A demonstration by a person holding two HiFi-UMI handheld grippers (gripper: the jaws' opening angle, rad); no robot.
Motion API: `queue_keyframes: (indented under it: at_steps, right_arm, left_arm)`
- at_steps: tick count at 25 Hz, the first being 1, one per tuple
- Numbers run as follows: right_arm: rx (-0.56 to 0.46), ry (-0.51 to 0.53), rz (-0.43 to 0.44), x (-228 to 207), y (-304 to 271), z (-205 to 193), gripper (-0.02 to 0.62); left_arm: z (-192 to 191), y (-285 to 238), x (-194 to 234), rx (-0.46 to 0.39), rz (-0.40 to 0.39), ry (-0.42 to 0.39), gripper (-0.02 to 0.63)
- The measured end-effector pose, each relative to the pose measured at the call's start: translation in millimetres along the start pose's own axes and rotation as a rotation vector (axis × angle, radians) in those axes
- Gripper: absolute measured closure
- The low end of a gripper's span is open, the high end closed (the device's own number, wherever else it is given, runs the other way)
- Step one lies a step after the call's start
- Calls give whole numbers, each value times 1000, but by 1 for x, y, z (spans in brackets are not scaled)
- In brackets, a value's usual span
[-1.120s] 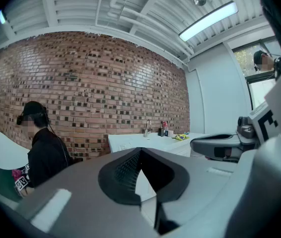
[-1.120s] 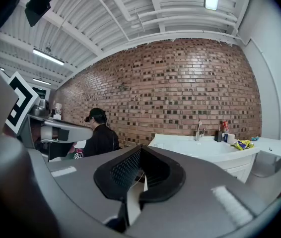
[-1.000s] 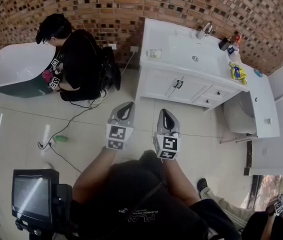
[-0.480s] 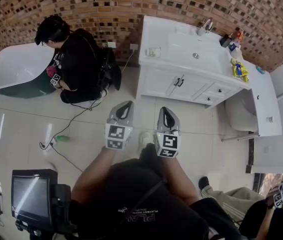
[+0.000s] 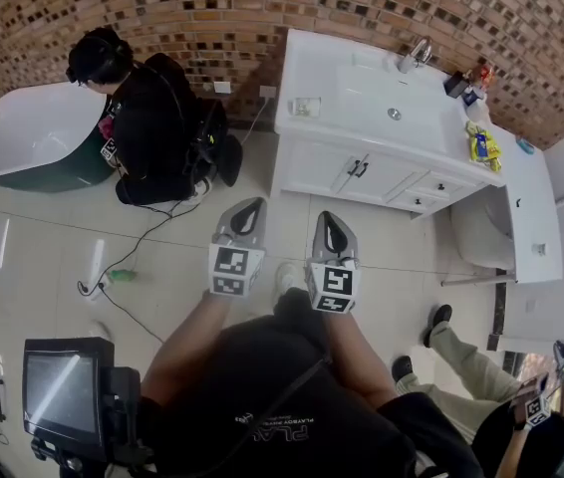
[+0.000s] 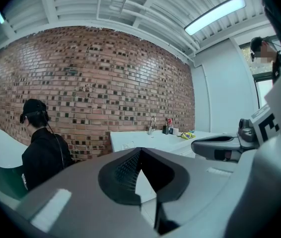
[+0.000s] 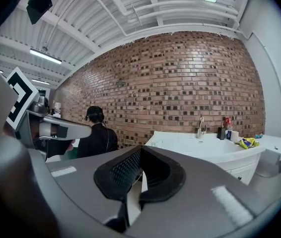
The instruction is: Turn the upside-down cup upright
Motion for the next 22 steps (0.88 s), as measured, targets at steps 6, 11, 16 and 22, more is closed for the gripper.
queue_keyframes:
  at_steps: [6,11,16,22]
  right_arm:
    - [22,3,21,-13,-26,8,581]
    - [11,17,52,-26,-58,24,581]
    - [16,24,76,-43,-84,34,581]
    - [40,32,107,-62,-114,32,581]
  left_arm:
    - [10,-23,3,13,10,-7,611]
    - [23,-50,10,11,32,1,611]
    - [32,-80,12,13,49,13,611]
    - [33,-112,15,30,73,18,611]
Point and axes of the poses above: the fingertips, and each gripper's own axes: y backward along the fingers, x to its left, z out of its top, the point moved 10 cm from there along y, backward along the fingers
